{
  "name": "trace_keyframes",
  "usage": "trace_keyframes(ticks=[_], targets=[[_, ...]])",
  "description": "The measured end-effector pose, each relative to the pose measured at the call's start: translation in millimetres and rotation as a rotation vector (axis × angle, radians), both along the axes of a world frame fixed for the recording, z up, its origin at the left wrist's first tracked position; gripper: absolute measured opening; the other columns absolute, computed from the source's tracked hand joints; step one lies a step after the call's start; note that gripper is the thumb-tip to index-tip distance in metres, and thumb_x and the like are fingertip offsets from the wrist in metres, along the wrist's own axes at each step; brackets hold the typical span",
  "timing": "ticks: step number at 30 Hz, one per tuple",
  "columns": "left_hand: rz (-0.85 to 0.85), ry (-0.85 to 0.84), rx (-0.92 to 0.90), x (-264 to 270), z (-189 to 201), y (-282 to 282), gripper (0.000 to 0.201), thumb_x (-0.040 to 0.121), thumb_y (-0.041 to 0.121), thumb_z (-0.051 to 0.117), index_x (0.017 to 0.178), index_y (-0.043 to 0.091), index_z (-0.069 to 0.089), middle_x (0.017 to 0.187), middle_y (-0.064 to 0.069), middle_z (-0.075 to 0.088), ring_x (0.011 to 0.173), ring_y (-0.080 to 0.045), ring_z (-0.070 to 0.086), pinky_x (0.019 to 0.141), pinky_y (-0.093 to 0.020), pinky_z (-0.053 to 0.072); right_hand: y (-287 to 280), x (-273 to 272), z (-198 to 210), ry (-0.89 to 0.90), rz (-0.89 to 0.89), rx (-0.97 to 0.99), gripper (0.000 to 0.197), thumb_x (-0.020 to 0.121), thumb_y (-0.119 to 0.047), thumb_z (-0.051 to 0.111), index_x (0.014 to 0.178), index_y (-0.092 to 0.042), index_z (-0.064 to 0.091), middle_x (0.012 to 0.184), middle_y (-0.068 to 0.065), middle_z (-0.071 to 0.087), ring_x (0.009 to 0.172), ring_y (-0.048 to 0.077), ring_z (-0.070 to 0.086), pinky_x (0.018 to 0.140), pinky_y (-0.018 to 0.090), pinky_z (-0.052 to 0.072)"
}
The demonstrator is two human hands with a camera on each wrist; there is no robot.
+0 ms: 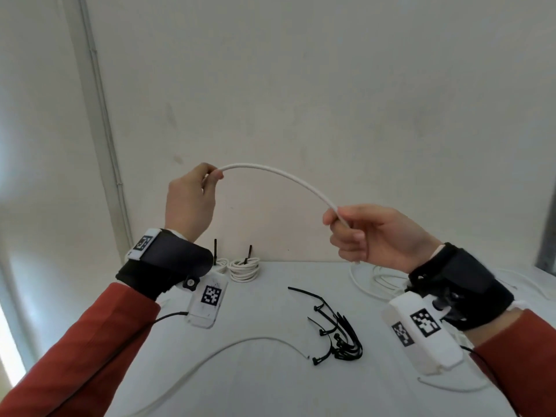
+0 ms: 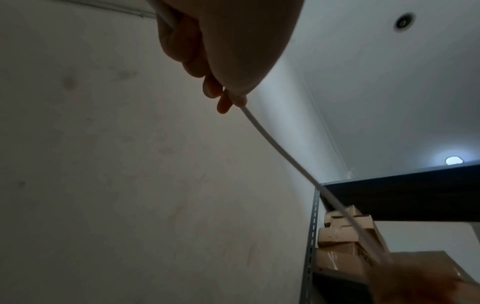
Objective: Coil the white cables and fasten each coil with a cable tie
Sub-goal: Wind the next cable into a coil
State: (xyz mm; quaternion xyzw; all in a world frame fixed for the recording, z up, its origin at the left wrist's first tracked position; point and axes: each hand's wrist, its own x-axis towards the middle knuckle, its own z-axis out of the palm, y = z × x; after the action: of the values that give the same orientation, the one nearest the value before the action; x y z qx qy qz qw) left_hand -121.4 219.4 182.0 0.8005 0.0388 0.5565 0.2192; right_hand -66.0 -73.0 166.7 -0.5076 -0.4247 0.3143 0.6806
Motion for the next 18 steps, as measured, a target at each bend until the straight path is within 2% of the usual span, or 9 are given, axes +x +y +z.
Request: trace_keyframes(ticks=[3,5,7,9,11,13,14,16,18], targets=[[-0.055,0.090,0.075,3.9,-12.8,-7.2,0.023,0.097,0.026,0.051,0.096,0.011,0.069,0.052,0.007,0.044,0.047,-0.011,0.039,0.050,-0.027,0.027,-1.1,0.7,6.6,0.097,0.176,0.283,0.020,0.088,-0.017,0.056,0.102,-0.005,0.064,0.064,-0.001,0.050,0.058,0.011,0.044,0.051,0.022,0.040],[-0.149,0.155,0.134,3.1,-27.4,-17.0,0.024,0.096,0.027,0.052,0.102,0.012,0.070,0.052,0.010,0.045,0.044,-0.005,0.042,0.049,-0.021,0.028,2.0,-1.3,14.4,0.139,0.192,0.444,0.022,0.094,-0.018,0.050,0.108,-0.006,0.061,0.072,-0.001,0.055,0.064,0.012,0.050,0.056,0.023,0.045],[-0.245,0.217,0.162,-0.4,-44.6,-27.7,0.026,0.097,0.026,0.050,0.111,0.013,0.067,0.051,0.010,0.045,0.046,-0.001,0.046,0.051,-0.017,0.031,8.0,-6.1,23.7,0.162,0.070,0.559,0.023,0.094,-0.021,0.043,0.108,-0.010,0.059,0.077,-0.004,0.061,0.066,0.011,0.055,0.060,0.023,0.048],[-0.290,0.265,0.159,-5.4,-59.7,-36.2,0.024,0.099,0.022,0.046,0.115,0.016,0.063,0.052,0.008,0.048,0.050,0.001,0.049,0.053,-0.011,0.034,15.4,-9.2,31.0,0.187,-0.078,0.667,0.025,0.091,-0.022,0.045,0.102,-0.013,0.065,0.084,-0.004,0.069,0.070,0.011,0.063,0.063,0.023,0.053],[-0.283,0.298,0.153,-10.8,-70.5,-39.3,0.032,0.100,0.033,0.040,0.111,0.014,0.062,0.055,0.006,0.052,0.053,-0.001,0.052,0.056,-0.012,0.037,24.2,-9.0,35.6,0.171,-0.188,0.764,0.024,0.090,-0.020,0.046,0.097,-0.013,0.068,0.091,-0.001,0.072,0.078,0.013,0.068,0.068,0.025,0.055],[-0.264,0.343,0.184,-16.1,-76.5,-38.5,0.059,0.091,0.054,0.024,0.101,0.009,0.062,0.060,0.003,0.057,0.056,-0.009,0.054,0.060,-0.022,0.042,33.6,-6.4,38.1,0.074,-0.298,0.786,0.022,0.097,-0.017,0.041,0.102,-0.012,0.062,0.095,0.001,0.073,0.083,0.015,0.069,0.075,0.025,0.056],[-0.241,0.378,0.228,-18.3,-78.5,-37.8,0.069,0.086,0.058,0.016,0.099,0.008,0.061,0.063,0.001,0.058,0.058,-0.012,0.054,0.063,-0.031,0.045,39.1,-5.1,38.6,-0.005,-0.365,0.767,0.022,0.100,-0.016,0.039,0.104,-0.011,0.060,0.096,0.002,0.073,0.085,0.016,0.069,0.078,0.025,0.055],[-0.174,0.424,0.361,-22.6,-78.9,-37.5,0.072,0.084,0.059,0.010,0.100,0.009,0.060,0.074,-0.003,0.063,0.066,-0.025,0.057,0.065,-0.042,0.047,52.9,-4.1,37.3,-0.224,-0.518,0.672,0.020,0.101,-0.012,0.039,0.104,-0.008,0.059,0.094,0.003,0.073,0.084,0.016,0.070,0.080,0.026,0.055],[-0.111,0.403,0.500,-26.8,-77.6,-36.1,0.062,0.088,0.055,0.013,0.100,0.014,0.058,0.083,-0.002,0.065,0.068,-0.027,0.060,0.059,-0.042,0.049,68.1,-3.8,31.8,-0.450,-0.620,0.552,0.016,0.099,-0.007,0.044,0.102,-0.007,0.060,0.091,0.004,0.072,0.080,0.015,0.071,0.079,0.026,0.055]])
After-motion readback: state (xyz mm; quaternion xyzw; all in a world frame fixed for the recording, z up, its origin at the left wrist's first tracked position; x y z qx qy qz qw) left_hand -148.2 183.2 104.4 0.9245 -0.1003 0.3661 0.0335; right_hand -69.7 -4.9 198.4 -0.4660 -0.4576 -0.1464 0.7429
